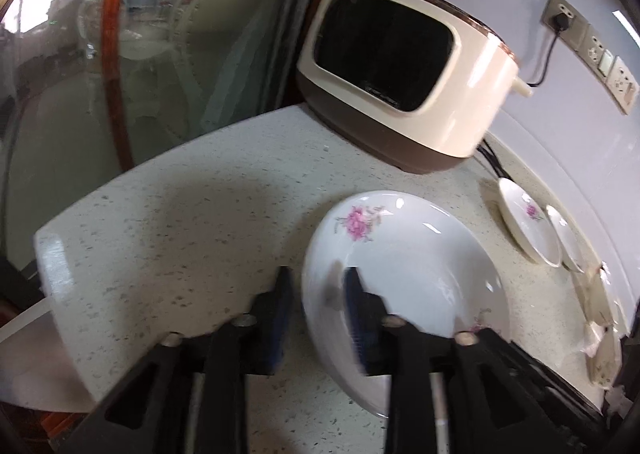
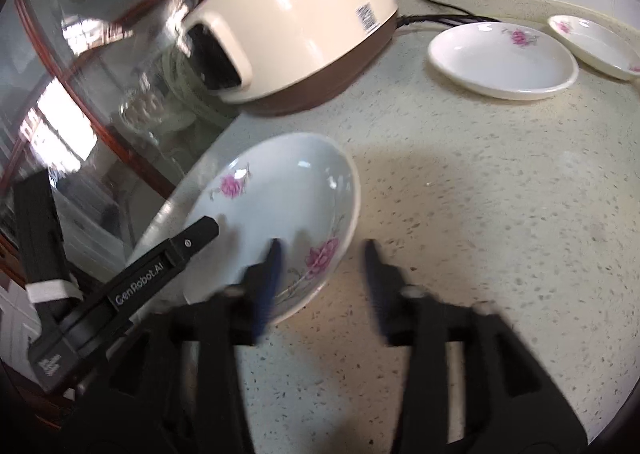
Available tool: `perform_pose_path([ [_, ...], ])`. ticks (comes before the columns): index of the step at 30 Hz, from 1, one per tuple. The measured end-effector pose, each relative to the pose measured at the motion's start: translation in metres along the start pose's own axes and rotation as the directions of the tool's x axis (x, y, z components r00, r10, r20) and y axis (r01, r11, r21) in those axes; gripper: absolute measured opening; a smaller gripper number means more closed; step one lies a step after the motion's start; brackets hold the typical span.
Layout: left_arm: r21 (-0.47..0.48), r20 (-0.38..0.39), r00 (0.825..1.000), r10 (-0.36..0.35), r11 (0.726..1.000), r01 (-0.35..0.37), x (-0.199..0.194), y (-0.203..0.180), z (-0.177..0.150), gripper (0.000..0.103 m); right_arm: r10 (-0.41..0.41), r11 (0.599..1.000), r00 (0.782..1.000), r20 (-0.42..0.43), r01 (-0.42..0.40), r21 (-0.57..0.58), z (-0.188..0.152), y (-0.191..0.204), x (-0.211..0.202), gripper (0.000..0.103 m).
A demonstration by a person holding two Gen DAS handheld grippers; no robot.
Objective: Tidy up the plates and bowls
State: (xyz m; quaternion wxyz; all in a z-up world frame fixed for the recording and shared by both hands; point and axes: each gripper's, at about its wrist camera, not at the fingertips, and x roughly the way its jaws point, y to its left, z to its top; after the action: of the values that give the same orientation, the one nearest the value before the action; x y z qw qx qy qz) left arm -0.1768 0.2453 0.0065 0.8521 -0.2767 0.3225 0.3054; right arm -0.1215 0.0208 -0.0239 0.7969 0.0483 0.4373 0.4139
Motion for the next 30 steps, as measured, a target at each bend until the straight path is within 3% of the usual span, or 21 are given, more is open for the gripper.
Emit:
perform_pose_path([
  [1,-0.009,0.014,1.000,0.010,1.000,-0.010,-0.004,-0.001,0.000,0.058,0.006,1.000,1.000,0.010,-0.007,0.018,0.000,-0.005,-0.004,0.068],
  [5,-0.017,0.103,0.995,-0.006,1.000,0.008,-0.027,-0.012,0.001,0.069,0.003,0.994,0.999,0.044,-0.007,0.109,0.003,-0.045,-0.025,0.068],
  [8,0.032,0.154,0.984,-0.084,0.996,0.080,-0.045,-0.037,0.002,0.082,-0.041,0.982,0.995,0.093,0.023,0.186,0.009,-0.081,-0.043,0.068],
  [15,0.159,0.092,0.962,-0.256,0.958,0.239,-0.034,-0.123,0.006,0.084,-0.183,0.961,0.967,0.176,0.139,0.239,0.045,-0.123,-0.064,0.075],
  [19,0.141,0.072,0.967,-0.246,0.962,0.234,-0.005,-0.166,0.019,0.084,-0.218,0.942,0.954,0.206,0.151,0.298,0.068,-0.150,-0.057,0.075],
  [22,0.128,0.055,0.979,-0.194,0.974,0.185,0.026,-0.193,0.034,0.084,-0.232,0.934,0.950,0.208,0.158,0.321,0.084,-0.160,-0.046,0.075],
  [30,0.060,-0.022,0.994,-0.109,0.992,0.111,0.102,-0.208,0.058,0.084,-0.225,0.942,0.956,0.187,0.165,0.291,0.114,-0.168,-0.018,0.075],
])
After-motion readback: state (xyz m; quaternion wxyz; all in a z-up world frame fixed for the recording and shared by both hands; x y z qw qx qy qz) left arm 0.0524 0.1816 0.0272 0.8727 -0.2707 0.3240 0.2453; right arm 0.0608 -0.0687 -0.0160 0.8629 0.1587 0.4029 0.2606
